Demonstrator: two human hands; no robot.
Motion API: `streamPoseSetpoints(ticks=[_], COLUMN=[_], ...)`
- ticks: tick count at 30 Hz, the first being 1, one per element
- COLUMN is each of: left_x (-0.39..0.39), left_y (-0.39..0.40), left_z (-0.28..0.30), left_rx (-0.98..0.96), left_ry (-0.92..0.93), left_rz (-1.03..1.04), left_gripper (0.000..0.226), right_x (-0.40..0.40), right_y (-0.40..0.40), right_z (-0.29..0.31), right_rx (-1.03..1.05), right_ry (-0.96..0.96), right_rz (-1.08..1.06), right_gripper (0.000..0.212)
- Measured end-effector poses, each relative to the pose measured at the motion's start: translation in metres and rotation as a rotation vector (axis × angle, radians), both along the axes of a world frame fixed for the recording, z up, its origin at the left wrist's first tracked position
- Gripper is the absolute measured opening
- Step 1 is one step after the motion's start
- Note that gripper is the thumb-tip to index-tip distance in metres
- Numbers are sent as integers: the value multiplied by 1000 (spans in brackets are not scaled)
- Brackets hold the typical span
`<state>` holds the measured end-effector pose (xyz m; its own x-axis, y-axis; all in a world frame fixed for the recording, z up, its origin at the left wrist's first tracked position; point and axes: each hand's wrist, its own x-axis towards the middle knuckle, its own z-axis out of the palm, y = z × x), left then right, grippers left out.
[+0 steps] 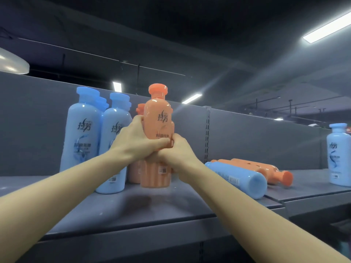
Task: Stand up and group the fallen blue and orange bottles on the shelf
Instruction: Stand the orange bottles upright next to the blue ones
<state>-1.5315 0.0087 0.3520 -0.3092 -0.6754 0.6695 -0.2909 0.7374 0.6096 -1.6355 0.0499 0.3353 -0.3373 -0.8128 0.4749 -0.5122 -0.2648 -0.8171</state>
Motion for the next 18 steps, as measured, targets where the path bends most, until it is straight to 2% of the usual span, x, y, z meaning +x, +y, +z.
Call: streamPoseSetpoints(ticks=[5,8,13,18], left_x=[-4,-4,-3,-4], left_y=[-9,-21,-29,-26], left_z=[1,-1,-8,-8], left_rx=[-49,-106,-290,-395], left_ry=[-49,-89,-141,-202], left_rz=[64,100,229,360], left_gripper=[79,64,40,43], right_x=[-1,-3,-7,-11], right_y=[-9,-20,-35,-42], right_z=[2,-1,-8,-11], right_rx=[0,-21,-26,-42], right_ry=[-5,28,67,84], right_rz=[18,12,-13,-27], right_gripper=[46,41,51,57])
